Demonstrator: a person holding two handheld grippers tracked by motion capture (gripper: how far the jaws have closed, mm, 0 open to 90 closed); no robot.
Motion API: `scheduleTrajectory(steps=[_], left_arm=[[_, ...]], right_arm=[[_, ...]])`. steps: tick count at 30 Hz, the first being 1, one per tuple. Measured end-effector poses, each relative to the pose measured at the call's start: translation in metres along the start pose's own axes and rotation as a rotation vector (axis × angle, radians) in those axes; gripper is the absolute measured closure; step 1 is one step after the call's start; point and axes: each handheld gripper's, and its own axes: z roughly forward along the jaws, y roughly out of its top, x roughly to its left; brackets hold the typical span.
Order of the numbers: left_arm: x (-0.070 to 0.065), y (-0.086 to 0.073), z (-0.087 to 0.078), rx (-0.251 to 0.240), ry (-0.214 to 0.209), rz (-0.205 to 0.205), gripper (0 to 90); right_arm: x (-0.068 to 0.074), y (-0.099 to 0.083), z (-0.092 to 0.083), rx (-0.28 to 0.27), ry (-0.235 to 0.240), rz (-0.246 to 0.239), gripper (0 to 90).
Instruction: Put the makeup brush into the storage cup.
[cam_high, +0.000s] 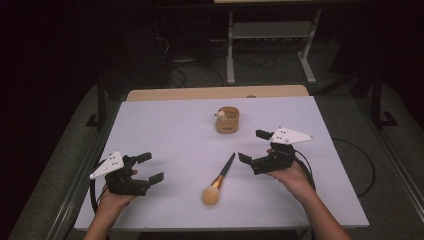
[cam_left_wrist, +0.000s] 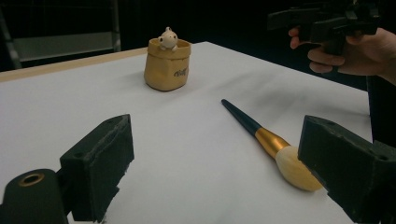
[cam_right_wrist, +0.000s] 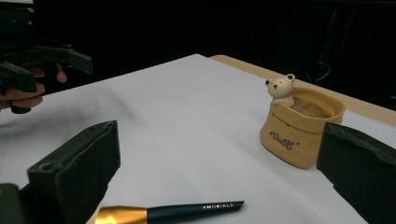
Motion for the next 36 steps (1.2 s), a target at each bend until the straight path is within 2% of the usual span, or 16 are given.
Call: scheduleTrajectory(steps=[5,12,25,36], left_arm=[[0.000,0.000,0.000,-0.002,-0.003,-0.001,10.0],[-0.001,0.001,0.001,-0.002,-0.004,0.002,10.0],[-0.001,0.000,0.001,-0.003,-0.008,0.001,10.0],[0.000,0.000,0.002,-0.001,-0.012,-0.003,10.0]], right_arm=[[0.000,0.005,0.005,-0.015,0.012,0.000,0.0],[-0.002,0.008,0.013,-0.008,0.021,0.006,0.0],[0.003,0.017,0.035,0.006,0.060,-0.019,0.0],[0.002,0.024,0.045,-0.010,0.072,-0.022,0.0]])
